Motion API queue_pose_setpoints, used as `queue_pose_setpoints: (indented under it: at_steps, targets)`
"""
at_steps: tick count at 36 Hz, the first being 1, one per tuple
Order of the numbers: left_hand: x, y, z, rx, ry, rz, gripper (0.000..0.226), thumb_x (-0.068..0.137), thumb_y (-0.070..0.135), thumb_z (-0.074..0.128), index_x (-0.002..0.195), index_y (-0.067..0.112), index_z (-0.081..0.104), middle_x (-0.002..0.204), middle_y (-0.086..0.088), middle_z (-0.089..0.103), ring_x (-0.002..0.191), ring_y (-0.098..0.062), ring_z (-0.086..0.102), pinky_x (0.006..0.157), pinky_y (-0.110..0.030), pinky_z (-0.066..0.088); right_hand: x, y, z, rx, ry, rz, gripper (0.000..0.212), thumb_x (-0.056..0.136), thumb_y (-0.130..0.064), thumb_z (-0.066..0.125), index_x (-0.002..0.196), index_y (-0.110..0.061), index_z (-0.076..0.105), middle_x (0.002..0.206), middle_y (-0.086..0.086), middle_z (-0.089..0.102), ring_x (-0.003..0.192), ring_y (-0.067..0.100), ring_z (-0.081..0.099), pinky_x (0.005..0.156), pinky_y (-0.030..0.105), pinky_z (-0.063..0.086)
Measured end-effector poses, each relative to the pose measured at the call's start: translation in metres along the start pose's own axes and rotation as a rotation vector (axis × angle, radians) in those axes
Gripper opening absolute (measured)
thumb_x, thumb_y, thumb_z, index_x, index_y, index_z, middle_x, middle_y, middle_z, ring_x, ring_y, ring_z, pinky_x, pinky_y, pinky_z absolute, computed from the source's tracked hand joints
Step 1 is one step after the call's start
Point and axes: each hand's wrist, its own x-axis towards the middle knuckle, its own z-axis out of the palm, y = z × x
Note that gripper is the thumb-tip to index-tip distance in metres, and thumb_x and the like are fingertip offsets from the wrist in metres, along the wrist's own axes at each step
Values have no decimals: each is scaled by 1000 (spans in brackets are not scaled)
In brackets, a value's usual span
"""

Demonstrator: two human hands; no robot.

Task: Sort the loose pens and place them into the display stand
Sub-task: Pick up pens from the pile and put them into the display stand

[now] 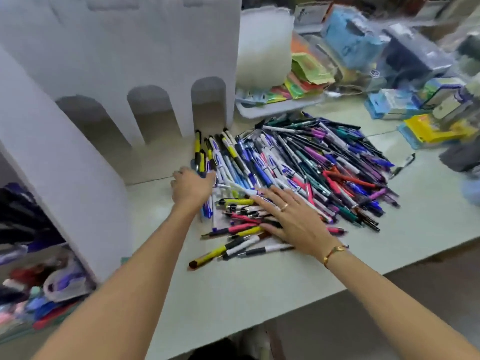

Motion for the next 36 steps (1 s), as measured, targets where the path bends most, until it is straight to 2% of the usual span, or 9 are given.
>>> queue_pose_setpoints:
  at_steps: [4,6,11,14,19,25,29,33,36]
  targets:
    - [15,15,-5,38,-46,-44,89,84,52,64,142,-5,25,142,-21,36,127,-35,43,99,-42,40,4,3,7,33,66,97,65,96,-57,29,150,-22,24,149,3,42,139,23,37,112,44,26]
    - [22,16,-8,138,-71,-19,91,83,52,65,141,-6,26,141,-20,38,127,-34,44,97,-41,42,9,-1,8,54,65,134,64,97,-56,28,149,-20,27,144,5,48,137,24,40,113,42,24]
    - [30,21,-11,355,-153,67,64,83,57,63,113,1,57,113,-15,61,100,-29,63,76,-33,47,11,-5,6,80,51,186,64,96,-57,26,148,-21,32,138,4,53,135,22,42,112,40,23]
    - [25,22,-10,396,-221,42,58,84,59,60,105,4,56,104,-12,61,95,-27,63,84,-34,52,12,-3,8,75,55,173,63,96,-56,28,149,-21,32,138,4,53,136,22,40,113,41,25]
    - [8,9,-10,470,-134,67,38,92,44,57,83,8,49,89,-9,53,83,-27,52,70,-32,40,14,-3,6,88,13,183,64,96,-57,26,150,-22,29,141,3,49,137,21,38,114,41,24]
    - [-10,-12,-13,530,-26,182,34,99,38,47,106,6,56,111,-15,60,103,-35,56,72,-32,35,18,-6,2,81,9,210,75,91,-66,24,149,-20,31,149,9,41,138,27,38,115,44,25]
    - [-2,-27,-17,205,-34,102,24,96,29,48,89,7,55,87,-6,68,86,-28,66,78,-33,51,23,-7,-2,77,-48,201,85,87,-76,16,153,-23,21,154,9,32,144,27,26,116,49,14]
    - [-3,-29,-23,-253,-38,44,15,101,26,43,100,12,48,83,1,59,73,-17,63,80,-39,54,31,-14,-17,188,28,226,84,87,-74,10,153,-24,21,157,7,27,147,26,16,118,45,0]
    - [-24,-12,-36,-644,-95,6,14,102,20,41,90,13,45,82,-4,49,65,-12,50,64,-29,53,36,-37,-39,469,190,282,68,95,-61,19,146,-19,35,146,4,41,138,21,32,117,46,22]
